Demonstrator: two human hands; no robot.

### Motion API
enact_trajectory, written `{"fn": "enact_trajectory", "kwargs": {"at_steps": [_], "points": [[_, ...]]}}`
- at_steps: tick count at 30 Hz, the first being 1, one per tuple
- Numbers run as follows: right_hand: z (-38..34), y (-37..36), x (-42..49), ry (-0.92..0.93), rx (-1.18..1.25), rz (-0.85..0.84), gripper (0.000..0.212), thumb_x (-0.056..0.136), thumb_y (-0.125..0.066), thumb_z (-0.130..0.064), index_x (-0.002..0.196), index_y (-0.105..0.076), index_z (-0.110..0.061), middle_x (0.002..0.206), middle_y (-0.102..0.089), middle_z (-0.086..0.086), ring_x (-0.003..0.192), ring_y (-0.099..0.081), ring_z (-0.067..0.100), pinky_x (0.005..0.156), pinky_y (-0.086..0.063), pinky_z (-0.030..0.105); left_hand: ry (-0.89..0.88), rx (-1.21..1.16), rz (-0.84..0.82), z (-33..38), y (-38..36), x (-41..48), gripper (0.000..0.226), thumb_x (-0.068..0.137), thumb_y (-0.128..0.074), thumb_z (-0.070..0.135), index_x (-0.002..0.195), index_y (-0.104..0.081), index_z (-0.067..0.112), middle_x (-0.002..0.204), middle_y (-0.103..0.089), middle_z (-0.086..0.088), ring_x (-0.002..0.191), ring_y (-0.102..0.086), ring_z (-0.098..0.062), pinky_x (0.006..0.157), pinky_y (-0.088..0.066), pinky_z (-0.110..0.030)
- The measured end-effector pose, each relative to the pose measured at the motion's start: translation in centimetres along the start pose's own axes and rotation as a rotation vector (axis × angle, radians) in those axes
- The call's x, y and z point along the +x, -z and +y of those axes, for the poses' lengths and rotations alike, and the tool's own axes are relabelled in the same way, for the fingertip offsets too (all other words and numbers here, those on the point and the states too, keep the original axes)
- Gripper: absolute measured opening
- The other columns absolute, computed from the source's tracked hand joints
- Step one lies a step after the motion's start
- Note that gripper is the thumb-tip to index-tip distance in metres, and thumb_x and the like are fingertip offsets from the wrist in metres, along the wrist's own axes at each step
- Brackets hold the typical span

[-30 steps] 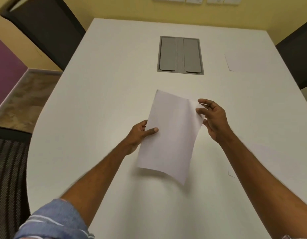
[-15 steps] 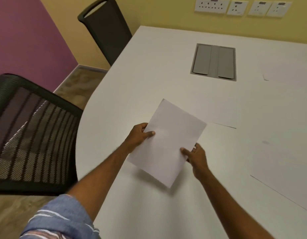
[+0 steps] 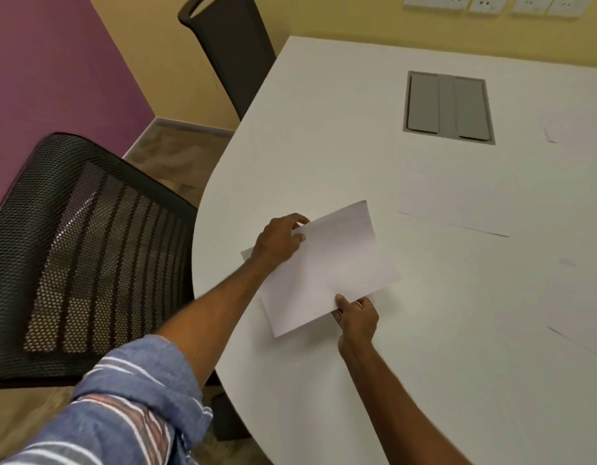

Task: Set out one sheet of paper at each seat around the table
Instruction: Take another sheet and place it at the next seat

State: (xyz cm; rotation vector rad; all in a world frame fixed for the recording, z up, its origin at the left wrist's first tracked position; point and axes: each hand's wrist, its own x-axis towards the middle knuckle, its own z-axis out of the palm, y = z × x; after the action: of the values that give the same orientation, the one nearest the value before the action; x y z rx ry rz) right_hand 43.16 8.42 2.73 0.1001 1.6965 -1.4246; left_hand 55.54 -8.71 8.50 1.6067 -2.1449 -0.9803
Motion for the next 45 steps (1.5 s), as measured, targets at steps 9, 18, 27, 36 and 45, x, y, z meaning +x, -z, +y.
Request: {"fn": "enact_trajectory", "kwargs": {"at_steps": [9, 18, 27, 36, 45], "points": [[2.3, -4.2, -0.8, -0.062, 0.045, 0.046, 0.013, 0.090, -0.066, 0.004, 0.103, -0.064, 0.005, 0.091, -0.062, 0.014, 0.086, -0.064, 0.023, 0.084, -0.060, 0.040, -0.017, -0.023, -0.039, -3.5, 1.8, 2.5, 0.031, 0.092, -0.063, 0.008, 0.121, -0.070, 0.019, 0.118, -0.070, -0.006, 0.112, -0.064, -0.021, 0.095, -0.053, -0.036], [2.9, -7.1, 2.0, -0.120, -0.025, 0.058, 0.013, 0.088, -0.065, 0.005, 0.099, -0.059, 0.007, 0.088, -0.060, 0.012, 0.078, -0.062, 0.022, 0.079, -0.060, 0.035, 0.036, -0.040, -0.014, -4.6, -0.1, 5.8, 0.030, 0.095, -0.060, 0.007, 0.121, -0.068, 0.019, 0.115, -0.070, -0.004, 0.109, -0.064, -0.020, 0.090, -0.054, -0.032], [2.7, -8.8, 4.4, -0.065, -0.145, 0.124, 0.009, 0.085, -0.070, 0.000, 0.083, -0.062, 0.003, 0.078, -0.066, 0.010, 0.066, -0.065, 0.021, 0.070, -0.062, 0.031, -0.082, 0.121, -0.102, -6.8, -2.5, 5.7, 0.061, 0.096, -0.065, 0.022, 0.151, -0.041, 0.017, 0.157, -0.039, -0.004, 0.146, -0.033, -0.023, 0.122, -0.026, -0.038], [3.6, -9.5, 3.9, -0.075, -0.129, 0.113, 0.011, 0.084, -0.074, -0.002, 0.090, -0.066, -0.006, 0.082, -0.070, 0.004, 0.079, -0.070, 0.024, 0.077, -0.061, 0.034, -0.105, 0.438, -0.427, -12.3, -3.0, 2.8, 0.096, 0.082, -0.072, 0.059, 0.159, -0.023, 0.029, 0.169, -0.005, 0.006, 0.156, -0.003, -0.015, 0.126, -0.011, -0.050], [-1.1, -7.3, 5.4, 0.856, -0.657, 0.021, 0.043, 0.093, -0.060, -0.007, 0.136, -0.052, -0.014, 0.137, -0.053, 0.000, 0.127, -0.048, 0.019, 0.103, -0.036, 0.021, -0.090, 0.447, -0.474, -12.3, -3.0, 2.7, 0.108, 0.078, -0.080, 0.050, 0.160, -0.015, 0.028, 0.169, 0.005, 0.006, 0.155, 0.007, -0.014, 0.125, -0.005, -0.051]]}}
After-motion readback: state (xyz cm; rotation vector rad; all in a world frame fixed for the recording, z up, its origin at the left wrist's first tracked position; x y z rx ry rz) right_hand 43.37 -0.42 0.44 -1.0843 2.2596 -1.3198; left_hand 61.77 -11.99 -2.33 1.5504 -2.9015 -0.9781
